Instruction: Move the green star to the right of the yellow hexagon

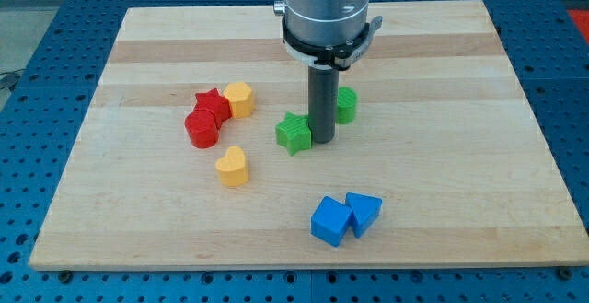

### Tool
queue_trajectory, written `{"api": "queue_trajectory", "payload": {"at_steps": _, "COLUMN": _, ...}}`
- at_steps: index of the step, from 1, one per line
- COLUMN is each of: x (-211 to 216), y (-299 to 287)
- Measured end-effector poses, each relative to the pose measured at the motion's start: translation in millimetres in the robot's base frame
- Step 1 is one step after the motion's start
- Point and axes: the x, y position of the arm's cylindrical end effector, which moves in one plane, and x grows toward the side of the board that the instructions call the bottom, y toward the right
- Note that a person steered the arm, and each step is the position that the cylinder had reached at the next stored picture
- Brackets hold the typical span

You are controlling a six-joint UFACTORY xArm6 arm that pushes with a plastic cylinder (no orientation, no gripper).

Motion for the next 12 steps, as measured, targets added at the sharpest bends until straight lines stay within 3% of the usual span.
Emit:
{"api": "queue_trajectory", "payload": {"at_steps": 1, "x": 7.4, "y": 35.6}}
{"api": "queue_trajectory", "payload": {"at_steps": 5, "x": 38.3, "y": -10.2}}
{"api": "queue_trajectory", "payload": {"at_steps": 7, "x": -26.9, "y": -25.4}}
{"api": "queue_trajectory", "payload": {"at_steps": 9, "x": -46.0, "y": -24.9}}
{"api": "queue_trajectory", "payload": {"at_steps": 11, "x": -24.8, "y": 8.9}}
{"api": "queue_trajectory", "payload": {"at_steps": 12, "x": 16.6, "y": 2.1}}
